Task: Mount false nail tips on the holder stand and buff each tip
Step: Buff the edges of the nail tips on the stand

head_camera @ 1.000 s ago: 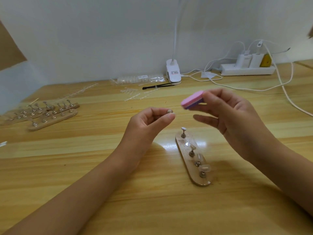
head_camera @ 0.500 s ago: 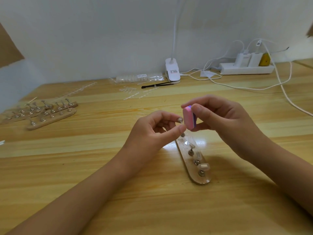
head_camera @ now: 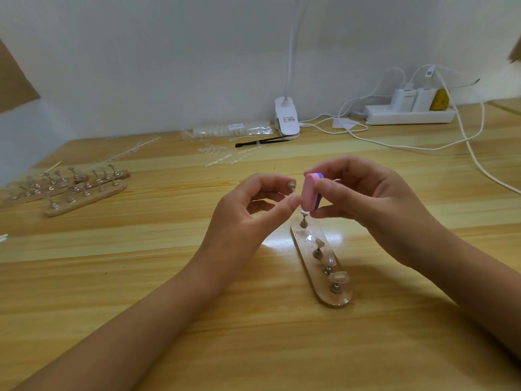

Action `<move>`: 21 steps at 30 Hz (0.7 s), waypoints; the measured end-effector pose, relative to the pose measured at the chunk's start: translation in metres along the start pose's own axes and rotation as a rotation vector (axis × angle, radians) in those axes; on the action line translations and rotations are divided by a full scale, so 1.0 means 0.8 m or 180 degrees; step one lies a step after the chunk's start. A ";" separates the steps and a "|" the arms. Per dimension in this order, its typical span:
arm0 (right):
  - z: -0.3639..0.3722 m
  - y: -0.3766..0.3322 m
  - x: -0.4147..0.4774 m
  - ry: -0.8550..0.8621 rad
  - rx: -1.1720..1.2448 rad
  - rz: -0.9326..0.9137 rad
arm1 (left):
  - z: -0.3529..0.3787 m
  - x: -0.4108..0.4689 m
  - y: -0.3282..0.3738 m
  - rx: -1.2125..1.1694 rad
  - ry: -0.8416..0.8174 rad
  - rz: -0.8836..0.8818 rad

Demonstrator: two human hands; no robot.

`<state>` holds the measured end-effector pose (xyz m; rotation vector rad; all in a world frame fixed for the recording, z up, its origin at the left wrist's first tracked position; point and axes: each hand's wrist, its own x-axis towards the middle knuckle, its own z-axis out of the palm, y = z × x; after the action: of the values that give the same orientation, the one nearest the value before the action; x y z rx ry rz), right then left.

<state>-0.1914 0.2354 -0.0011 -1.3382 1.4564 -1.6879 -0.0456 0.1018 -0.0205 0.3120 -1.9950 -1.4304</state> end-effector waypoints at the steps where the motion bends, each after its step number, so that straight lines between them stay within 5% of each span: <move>1: 0.001 0.000 0.000 0.0000 0.0021 0.0004 | 0.000 -0.001 0.000 -0.0036 -0.0011 -0.0003; 21: 0.011 0.006 -0.002 0.0199 0.0143 -0.0028 | -0.001 0.005 0.000 -0.0602 -0.0008 -0.0273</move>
<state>-0.1837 0.2318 -0.0065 -1.2803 1.4404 -1.7724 -0.0484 0.0989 -0.0191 0.3152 -1.8505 -1.6601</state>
